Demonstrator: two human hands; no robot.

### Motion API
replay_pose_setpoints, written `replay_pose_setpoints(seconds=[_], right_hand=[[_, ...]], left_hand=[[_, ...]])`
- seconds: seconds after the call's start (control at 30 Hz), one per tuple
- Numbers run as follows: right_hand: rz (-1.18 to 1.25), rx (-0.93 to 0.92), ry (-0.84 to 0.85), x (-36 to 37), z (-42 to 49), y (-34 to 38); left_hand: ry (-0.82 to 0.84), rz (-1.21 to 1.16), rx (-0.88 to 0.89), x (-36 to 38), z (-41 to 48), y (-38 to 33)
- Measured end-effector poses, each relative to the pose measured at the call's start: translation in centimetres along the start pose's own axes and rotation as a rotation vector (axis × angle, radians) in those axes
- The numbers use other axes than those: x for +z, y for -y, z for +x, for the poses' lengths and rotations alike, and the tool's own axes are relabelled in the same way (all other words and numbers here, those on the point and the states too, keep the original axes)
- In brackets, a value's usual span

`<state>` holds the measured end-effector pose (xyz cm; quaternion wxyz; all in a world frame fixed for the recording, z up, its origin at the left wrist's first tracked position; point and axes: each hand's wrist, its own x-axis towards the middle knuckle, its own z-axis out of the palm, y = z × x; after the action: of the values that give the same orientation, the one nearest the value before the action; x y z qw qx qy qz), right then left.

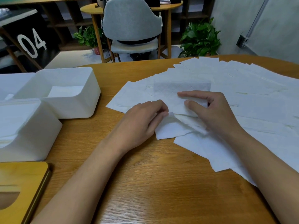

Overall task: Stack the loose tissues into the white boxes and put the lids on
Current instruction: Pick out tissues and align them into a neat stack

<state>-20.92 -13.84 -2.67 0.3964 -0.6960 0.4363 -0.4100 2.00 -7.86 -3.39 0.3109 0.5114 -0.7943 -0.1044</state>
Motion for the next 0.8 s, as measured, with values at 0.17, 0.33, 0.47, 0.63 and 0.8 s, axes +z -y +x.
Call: replay_pose_setpoints(seconds=[0.17,0.33,0.47,0.63,0.8], right_hand=[[-0.063,-0.057,0.01,0.4,-0.1,0.0],[0.033,-0.146,0.125,0.7,-0.9,0.9],[0.007,-0.091,0.081,1.7,-1.1,0.4],[0.134,-0.008,0.026,0.6,-0.4,0.9],[0.057,-0.075,0.124,1.3,-0.9,1.3]], left_hand=[[-0.241,0.041,0.087,-0.3,0.2,-1.0],[-0.369,-0.044,0.104,-0.2,0.3,-1.6],[-0.351,-0.13,0.01,-0.5,0.2,-1.6],[-0.256,-0.235,-0.139,-2.1,0.2,-1.0],[-0.272,-0.316,-0.21,-1.8,0.3,-1.1]])
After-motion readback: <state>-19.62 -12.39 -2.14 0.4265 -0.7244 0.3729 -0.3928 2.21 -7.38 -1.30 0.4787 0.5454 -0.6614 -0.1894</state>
